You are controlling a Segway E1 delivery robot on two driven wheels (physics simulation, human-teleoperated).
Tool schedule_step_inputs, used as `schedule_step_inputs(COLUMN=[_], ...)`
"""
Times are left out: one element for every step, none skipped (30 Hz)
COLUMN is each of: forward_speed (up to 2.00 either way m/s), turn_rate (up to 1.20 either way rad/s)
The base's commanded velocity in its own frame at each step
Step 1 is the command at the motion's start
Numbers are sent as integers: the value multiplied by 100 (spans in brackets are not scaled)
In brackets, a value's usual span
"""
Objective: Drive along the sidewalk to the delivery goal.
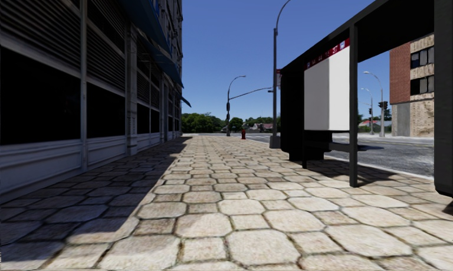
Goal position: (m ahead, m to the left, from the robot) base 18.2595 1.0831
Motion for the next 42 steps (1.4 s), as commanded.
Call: schedule_step_inputs(forward_speed=[200, 200, 200, 200, 200, 200, 200, 200, 200, 200, 200, 200, 200, 200, 200, 200, 200, 200, 200, 200, 200, 200, 200, 200, 200, 200, 200, 200, 200, 200, 200, 200, 200, 200, 200, 200, 200, 200, 200, 200, 200, 200], turn_rate=[0, 0, 0, 0, 0, 0, 0, 0, 0, 0, 0, 0, 0, 0, 0, 0, 0, 0, 0, 0, 0, 0, 0, 0, 0, 0, 0, 0, 0, 0, 0, 0, 0, 0, 0, 0, 0, 0, 0, 0, 0, 0])
